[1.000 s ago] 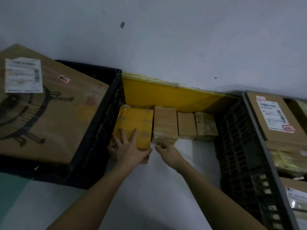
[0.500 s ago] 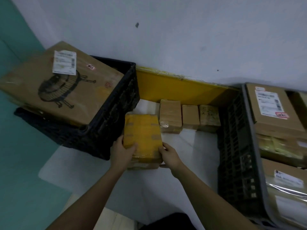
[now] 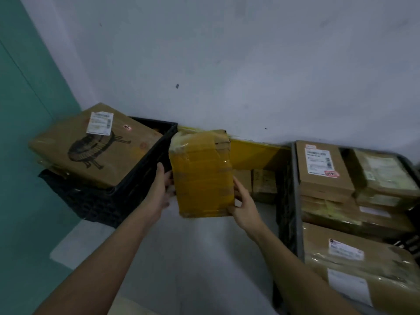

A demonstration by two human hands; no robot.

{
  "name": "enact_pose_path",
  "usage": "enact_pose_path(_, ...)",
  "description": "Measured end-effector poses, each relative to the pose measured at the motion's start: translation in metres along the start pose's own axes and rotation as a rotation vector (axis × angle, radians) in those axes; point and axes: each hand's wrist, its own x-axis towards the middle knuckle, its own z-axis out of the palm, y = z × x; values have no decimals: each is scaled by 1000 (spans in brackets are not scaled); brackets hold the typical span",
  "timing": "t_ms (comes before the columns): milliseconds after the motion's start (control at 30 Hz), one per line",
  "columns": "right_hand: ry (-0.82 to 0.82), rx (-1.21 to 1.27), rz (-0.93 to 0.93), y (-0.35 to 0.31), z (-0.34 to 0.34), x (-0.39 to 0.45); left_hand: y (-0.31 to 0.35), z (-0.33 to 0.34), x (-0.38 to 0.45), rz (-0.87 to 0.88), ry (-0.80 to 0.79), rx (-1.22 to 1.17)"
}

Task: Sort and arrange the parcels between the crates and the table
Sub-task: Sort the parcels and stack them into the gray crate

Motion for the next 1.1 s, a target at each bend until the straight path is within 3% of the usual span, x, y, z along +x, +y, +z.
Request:
enact_pose_path(133,72,70,-8,-12,-27,-5,9,-2,-7,-138,-211,-116)
enact_pose_path(267,30,101,145,-36,-38,-13,17,-3,-17,-26,-308,-119)
enact_pose_path(367,-51,434,226,-41,-48,-18,23,5,-25,80,-455,-88)
enact_pose_path(433,-94,615,206,-45,-58,-19,22,7,-29,75,-569,-44)
enact_pose_path(500,-127,564,182,-49,-65,-20,20,10,-33,75,-646,-35)
enact_pose_path(633,-139,483,137,-48,-72,-19,21,19,-42,49,-554,-230)
enact_pose_path(767,-137,441,58,-55,-70,-28,22,36,-49,130,-421,-77)
enact_pose_path(900,-126,330,17,-59,-73,-30,26,49,-57,227,-258,-122)
enact_pose_path(1100,-108,-14,-11,-82,-89,-31,44,37,-65,335,-125,94)
